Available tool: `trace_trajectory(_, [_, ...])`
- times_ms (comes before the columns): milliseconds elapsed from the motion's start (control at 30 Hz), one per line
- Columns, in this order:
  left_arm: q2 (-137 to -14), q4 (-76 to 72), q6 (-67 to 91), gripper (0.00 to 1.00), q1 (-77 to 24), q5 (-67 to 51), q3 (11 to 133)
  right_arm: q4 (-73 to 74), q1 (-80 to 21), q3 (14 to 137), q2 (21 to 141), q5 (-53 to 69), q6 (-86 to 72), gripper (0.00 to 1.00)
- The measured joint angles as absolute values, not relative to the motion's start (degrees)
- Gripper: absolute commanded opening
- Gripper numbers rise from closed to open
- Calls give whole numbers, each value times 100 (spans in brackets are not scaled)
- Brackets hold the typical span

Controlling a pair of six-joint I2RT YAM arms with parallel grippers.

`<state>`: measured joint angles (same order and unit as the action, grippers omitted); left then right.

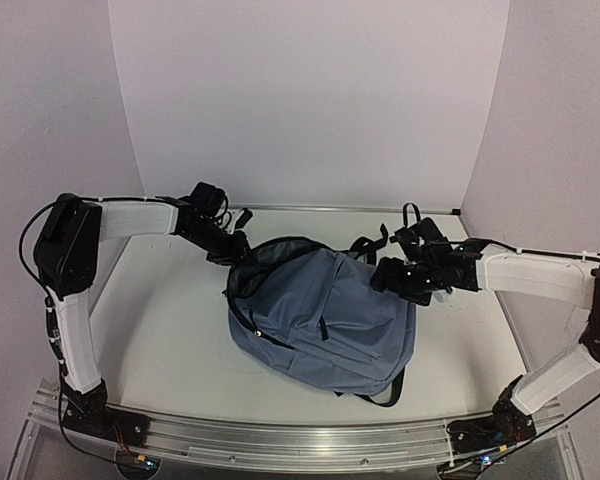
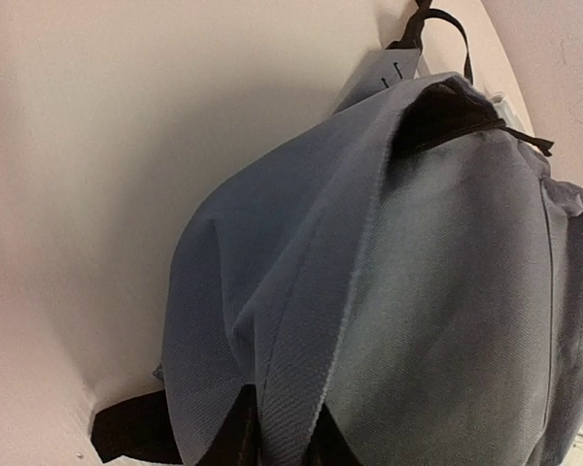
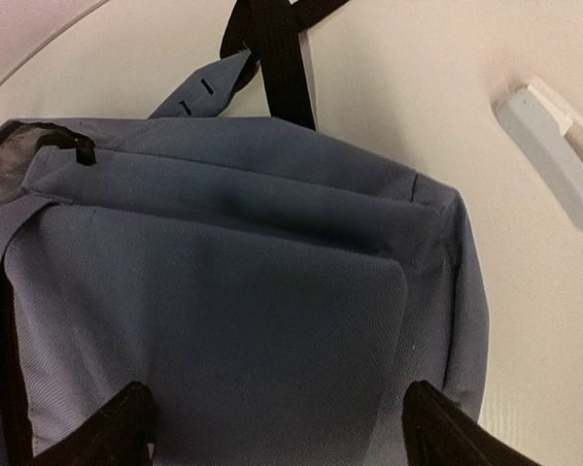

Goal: Pack the student bag
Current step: Adjust the student bag at the center of the board.

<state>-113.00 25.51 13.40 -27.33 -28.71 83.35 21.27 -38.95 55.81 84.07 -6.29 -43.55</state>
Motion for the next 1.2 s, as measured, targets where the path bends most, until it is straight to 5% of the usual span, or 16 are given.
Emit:
trace_trajectory(200, [-10867, 2034, 1598, 0, -2732, -2892, 7164, 1469, -3888, 5203, 8365, -71, -4505, 6])
trace_trajectory(367, [-9884, 1934, 1854, 0, -2851, -2923, 6098, 1213, -3892, 5676, 9169, -12, -4087, 0])
trace_trajectory(600, [-8576, 1860, 2528, 0, -3899, -2634, 5034, 1112, -3892, 8004, 11078, -354, -2964, 0])
trace_trajectory(667, [-8318, 1817, 2863, 4, -4257, -2486, 4795, 1100, -3892, 8686, 11616, -385, -2675, 5])
trace_trajectory(800, [-7823, 1666, 3542, 47, -4911, -2173, 4449, 1006, -3899, 9686, 12338, -365, -2235, 55])
trace_trajectory(867, [-7622, 1637, 3853, 62, -5089, -2073, 4410, 959, -3903, 9883, 12410, -349, -2043, 68])
trace_trajectory(967, [-7294, 1719, 4213, 77, -5137, -1730, 4429, 1033, -3905, 9862, 12221, -356, -1849, 73])
trace_trajectory(1200, [-6960, 2347, 4252, 87, -4910, -1137, 5356, 1579, -3978, 8414, 10351, -18, -2037, 72])
